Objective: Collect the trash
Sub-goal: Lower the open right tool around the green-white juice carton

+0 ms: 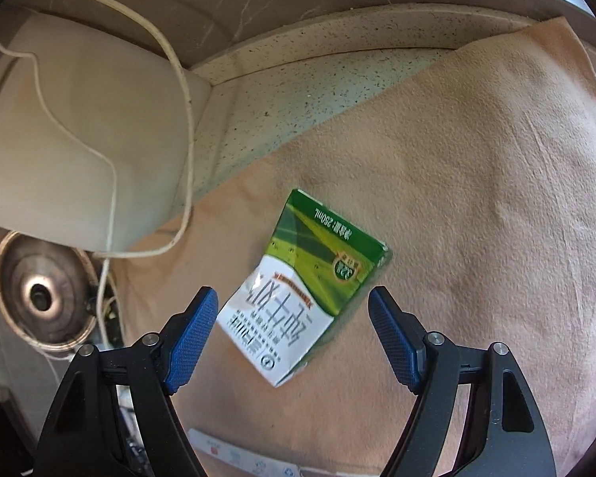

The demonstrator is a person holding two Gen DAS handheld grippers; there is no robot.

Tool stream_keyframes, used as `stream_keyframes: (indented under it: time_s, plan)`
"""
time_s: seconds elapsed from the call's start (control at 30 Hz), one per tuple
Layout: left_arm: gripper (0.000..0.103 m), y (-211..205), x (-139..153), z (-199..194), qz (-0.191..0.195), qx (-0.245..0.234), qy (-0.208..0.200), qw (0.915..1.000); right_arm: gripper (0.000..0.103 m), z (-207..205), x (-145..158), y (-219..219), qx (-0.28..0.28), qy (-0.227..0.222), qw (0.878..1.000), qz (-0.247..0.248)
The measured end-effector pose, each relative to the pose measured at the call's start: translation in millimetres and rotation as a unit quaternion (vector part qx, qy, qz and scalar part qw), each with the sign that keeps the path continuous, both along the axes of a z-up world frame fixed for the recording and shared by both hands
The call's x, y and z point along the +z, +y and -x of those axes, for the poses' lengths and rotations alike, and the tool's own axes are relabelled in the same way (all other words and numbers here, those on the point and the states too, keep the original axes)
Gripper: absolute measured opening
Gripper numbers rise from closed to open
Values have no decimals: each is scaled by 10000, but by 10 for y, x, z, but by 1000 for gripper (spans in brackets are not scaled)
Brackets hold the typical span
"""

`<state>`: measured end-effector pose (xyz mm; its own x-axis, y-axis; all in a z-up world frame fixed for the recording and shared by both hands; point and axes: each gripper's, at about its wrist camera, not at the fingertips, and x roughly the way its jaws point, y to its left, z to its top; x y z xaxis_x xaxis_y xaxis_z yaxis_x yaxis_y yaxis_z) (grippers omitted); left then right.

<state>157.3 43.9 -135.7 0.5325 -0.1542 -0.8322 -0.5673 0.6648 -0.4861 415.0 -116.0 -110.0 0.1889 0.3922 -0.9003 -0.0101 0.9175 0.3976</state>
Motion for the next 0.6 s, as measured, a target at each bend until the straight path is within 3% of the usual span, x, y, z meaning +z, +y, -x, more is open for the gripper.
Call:
stream_keyframes:
  time_s: [0.3,0.37,0.6]
  plan:
    - [47,104,-82,-86,154,145,66,9998,78,-188,-152,176,-129,-14,9985,528]
    - [47,119,-90,-110,174,168,71,9997,82,-210,-192,213,-95,20,9979,636]
    - [47,135,-135,-221,250,185,143,9994,85,-282,-330,372,744,48,9918,1036]
